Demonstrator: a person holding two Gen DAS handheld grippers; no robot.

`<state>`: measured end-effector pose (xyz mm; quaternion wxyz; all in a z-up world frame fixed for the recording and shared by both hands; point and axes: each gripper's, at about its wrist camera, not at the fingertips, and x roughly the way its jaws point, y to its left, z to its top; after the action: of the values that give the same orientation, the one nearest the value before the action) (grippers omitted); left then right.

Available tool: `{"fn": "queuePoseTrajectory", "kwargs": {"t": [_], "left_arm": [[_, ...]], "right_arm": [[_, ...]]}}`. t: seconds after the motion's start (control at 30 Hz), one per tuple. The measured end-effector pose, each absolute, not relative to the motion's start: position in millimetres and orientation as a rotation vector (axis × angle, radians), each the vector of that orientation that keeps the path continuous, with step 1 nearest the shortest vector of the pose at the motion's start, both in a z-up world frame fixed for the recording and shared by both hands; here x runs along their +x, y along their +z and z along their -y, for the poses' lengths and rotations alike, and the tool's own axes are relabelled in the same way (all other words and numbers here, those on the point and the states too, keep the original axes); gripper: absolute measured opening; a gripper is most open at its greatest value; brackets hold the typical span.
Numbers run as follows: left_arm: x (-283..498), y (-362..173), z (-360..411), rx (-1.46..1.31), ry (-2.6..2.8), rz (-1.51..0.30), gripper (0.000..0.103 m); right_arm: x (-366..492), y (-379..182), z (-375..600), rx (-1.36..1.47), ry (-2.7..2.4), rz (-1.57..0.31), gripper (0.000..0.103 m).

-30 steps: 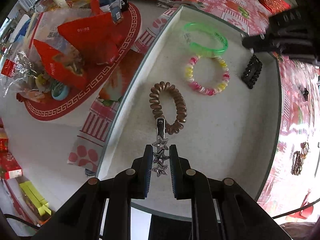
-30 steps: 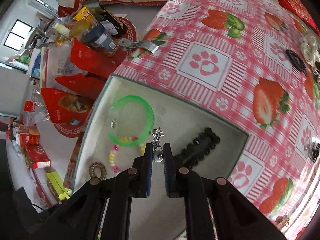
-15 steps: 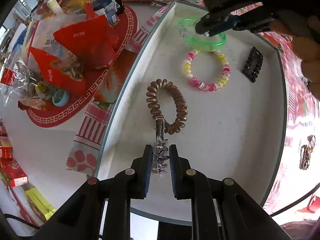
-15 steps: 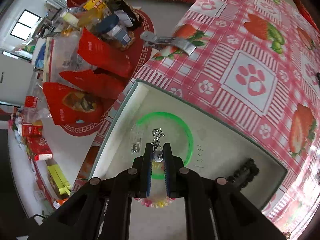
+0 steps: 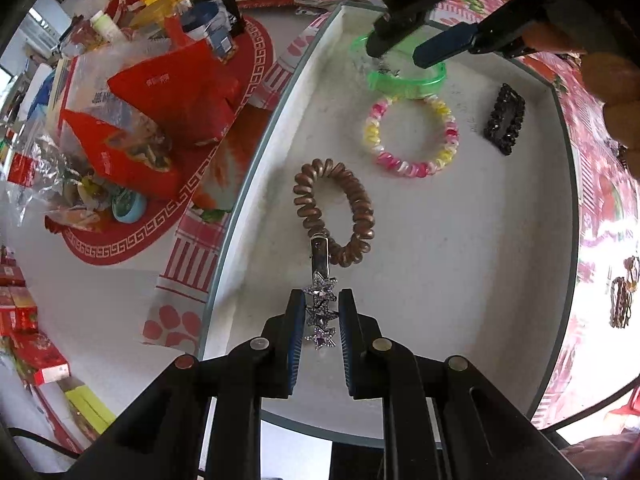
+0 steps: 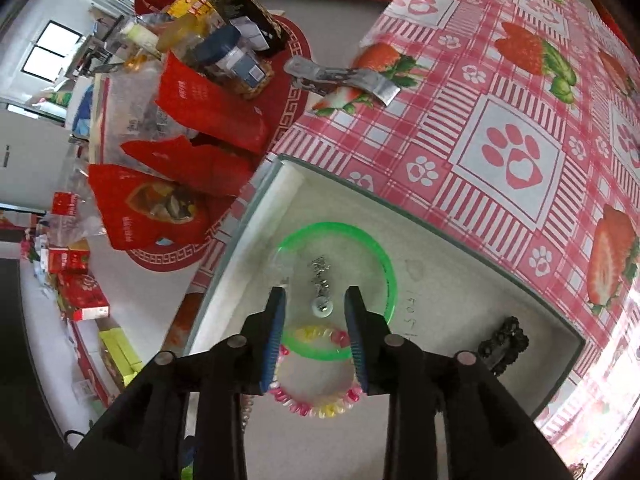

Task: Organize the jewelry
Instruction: 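Carry the star clip and earring into the white tray while both tools open to release them, then move both tools back over the table toward the yellow flower bracelet and braided bracelet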

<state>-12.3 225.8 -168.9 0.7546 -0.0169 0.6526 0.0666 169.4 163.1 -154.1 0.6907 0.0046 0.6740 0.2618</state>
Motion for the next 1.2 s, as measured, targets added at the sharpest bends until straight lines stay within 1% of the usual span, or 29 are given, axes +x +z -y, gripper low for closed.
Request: {"fn": "queuePoseTrajectory", "kwargs": {"t": [0.17, 0.37, 0.4, 0.43, 0.47, 0.53, 0.8, 0.83, 0.87, 0.9, 0.97, 1.13, 1.17, 1.2], "left_arm": [[-12, -164, -221, 0.016, 0.136, -1.398, 0.023], [-6, -151, -221, 0.006, 0.124, -1.368, 0.024], [-4, -149, -220, 0.006, 0.119, -1.368, 0.029], [-3, -149, -220, 0.008, 0.115, -1.37, 0.07], [-3, -147, -219, 0.014, 0.126, -1.368, 0.103], [-3, -139, -216, 0.039, 0.146, -1.327, 0.103], [4, -125, -208, 0.09, 0.121, -1.328, 0.103], [4, -123, -207, 0.094, 0.12, -1.328, 0.103], [4, -121, -206, 0.101, 0.119, -1.329, 0.103], [3, -120, -204, 0.108, 0.115, -1.33, 0.103], [3, -115, -199, 0.123, 0.107, -1.335, 0.103], [5, -104, -182, 0.15, 0.07, -1.337, 0.103], [6, -101, -176, 0.163, 0.065, -1.333, 0.103], [8, -99, -170, 0.178, 0.058, -1.33, 0.103]], "right_arm": [[161, -135, -154, 0.027, 0.602, -1.479, 0.039], [143, -117, -120, 0.067, 0.568, -1.47, 0.039], [140, -116, -114, 0.072, 0.56, -1.472, 0.039], [137, -115, -109, 0.074, 0.554, -1.474, 0.039], [133, -114, -102, 0.077, 0.547, -1.477, 0.039], [126, -113, -92, 0.08, 0.535, -1.48, 0.039], [107, -109, -61, 0.103, 0.499, -1.487, 0.039], [104, -109, -58, 0.113, 0.497, -1.492, 0.04], [102, -109, -55, 0.12, 0.497, -1.497, 0.047], [99, -108, -52, 0.128, 0.496, -1.5, 0.058], [94, -105, -45, 0.145, 0.493, -1.5, 0.068], [79, -102, -16, 0.176, 0.44, -1.501, 0.071], [78, -102, -9, 0.184, 0.424, -1.503, 0.074], [76, -102, -1, 0.195, 0.404, -1.505, 0.081]]}}
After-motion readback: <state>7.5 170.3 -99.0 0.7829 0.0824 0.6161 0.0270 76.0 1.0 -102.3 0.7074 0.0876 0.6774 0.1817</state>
